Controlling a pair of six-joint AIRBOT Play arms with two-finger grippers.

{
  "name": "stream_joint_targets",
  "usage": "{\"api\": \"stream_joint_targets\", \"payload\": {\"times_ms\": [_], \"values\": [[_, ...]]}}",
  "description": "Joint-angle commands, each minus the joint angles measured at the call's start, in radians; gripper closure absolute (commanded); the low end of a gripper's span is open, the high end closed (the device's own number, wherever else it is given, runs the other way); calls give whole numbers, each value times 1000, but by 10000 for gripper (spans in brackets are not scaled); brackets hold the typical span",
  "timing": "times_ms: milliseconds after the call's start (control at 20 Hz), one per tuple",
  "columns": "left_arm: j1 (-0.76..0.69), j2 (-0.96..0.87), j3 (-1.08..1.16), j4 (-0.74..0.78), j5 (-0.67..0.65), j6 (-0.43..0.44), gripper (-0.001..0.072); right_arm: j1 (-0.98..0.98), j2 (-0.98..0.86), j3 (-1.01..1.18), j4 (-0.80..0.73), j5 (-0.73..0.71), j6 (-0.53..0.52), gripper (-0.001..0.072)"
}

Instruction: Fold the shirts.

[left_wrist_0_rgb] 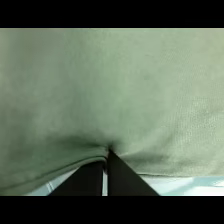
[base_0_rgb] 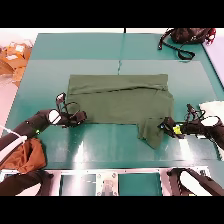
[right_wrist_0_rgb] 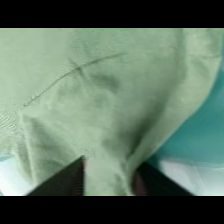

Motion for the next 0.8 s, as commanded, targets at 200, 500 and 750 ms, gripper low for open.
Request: {"api": "stream_joint_targets", "payload": {"times_ms": [200, 500, 750], "values": [[0, 4, 28, 108, -96, -6, 684, 2, 3, 8, -4, 40, -45, 684], [0, 4, 206, 330, -426, 9, 684, 2, 3, 69, -141, 135, 26, 685], [0, 2, 277, 336, -480, 104, 684, 3, 3, 157, -154, 182, 45, 685]]}}
